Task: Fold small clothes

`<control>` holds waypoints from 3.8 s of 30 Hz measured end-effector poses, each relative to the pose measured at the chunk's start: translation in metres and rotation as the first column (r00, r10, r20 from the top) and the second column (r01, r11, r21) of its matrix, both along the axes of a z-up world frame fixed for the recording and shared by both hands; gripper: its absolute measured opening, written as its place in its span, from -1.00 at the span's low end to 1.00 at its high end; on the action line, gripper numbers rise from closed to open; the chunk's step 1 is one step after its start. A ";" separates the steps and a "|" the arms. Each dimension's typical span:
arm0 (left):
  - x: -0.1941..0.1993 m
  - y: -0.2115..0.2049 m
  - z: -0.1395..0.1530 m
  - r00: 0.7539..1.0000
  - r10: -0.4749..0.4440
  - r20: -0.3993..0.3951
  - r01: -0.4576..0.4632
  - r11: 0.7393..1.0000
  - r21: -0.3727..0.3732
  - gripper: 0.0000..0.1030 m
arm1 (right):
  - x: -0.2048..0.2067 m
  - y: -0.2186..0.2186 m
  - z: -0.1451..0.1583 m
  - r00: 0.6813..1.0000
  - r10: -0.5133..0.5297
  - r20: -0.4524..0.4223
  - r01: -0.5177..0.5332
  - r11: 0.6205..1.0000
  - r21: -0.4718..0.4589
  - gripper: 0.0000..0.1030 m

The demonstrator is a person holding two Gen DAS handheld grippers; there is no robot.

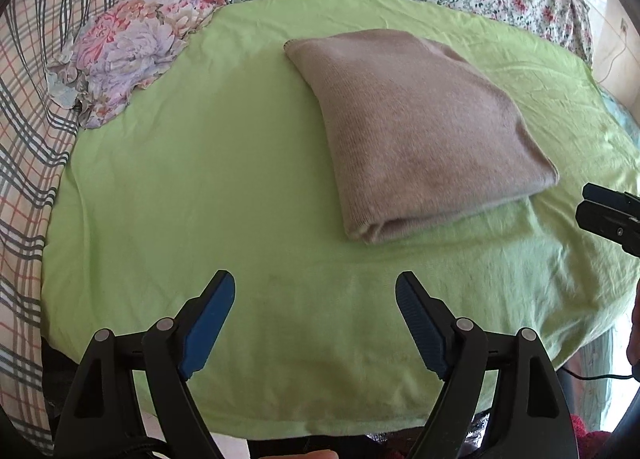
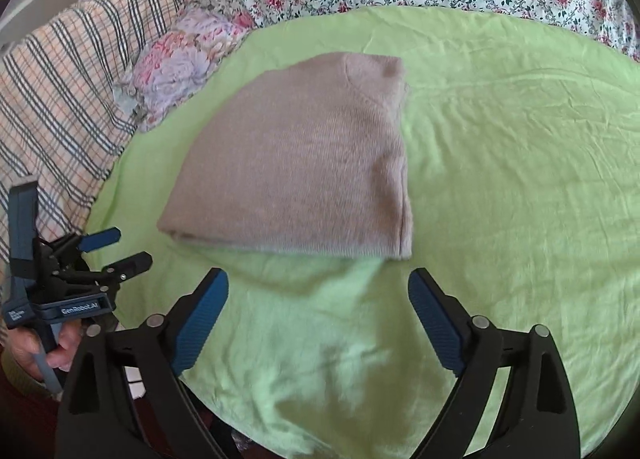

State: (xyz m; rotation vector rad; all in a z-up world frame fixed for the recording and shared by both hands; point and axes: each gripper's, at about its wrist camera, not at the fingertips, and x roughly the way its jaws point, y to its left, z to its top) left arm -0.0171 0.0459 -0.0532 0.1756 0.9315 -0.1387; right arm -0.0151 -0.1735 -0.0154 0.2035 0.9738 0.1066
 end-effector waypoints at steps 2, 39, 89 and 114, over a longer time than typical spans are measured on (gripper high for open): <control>-0.005 -0.003 0.000 1.000 -0.007 -0.002 0.007 1.000 0.007 0.63 | -0.004 0.003 -0.002 1.000 0.005 -0.006 -0.005 1.000 0.001 0.83; 0.024 -0.029 0.020 0.998 -0.027 0.056 0.021 0.995 0.096 0.69 | 0.032 0.011 0.000 0.998 0.066 -0.008 -0.067 0.995 -0.070 0.90; 0.089 -0.046 0.029 0.997 -0.023 0.073 0.018 0.998 0.064 0.72 | 0.092 -0.004 0.005 0.999 0.032 0.020 -0.031 0.998 -0.048 0.91; 0.114 -0.051 0.031 0.997 -0.006 0.082 0.001 0.998 0.066 0.72 | 0.109 0.000 0.010 0.999 0.015 0.034 -0.013 0.999 -0.043 0.91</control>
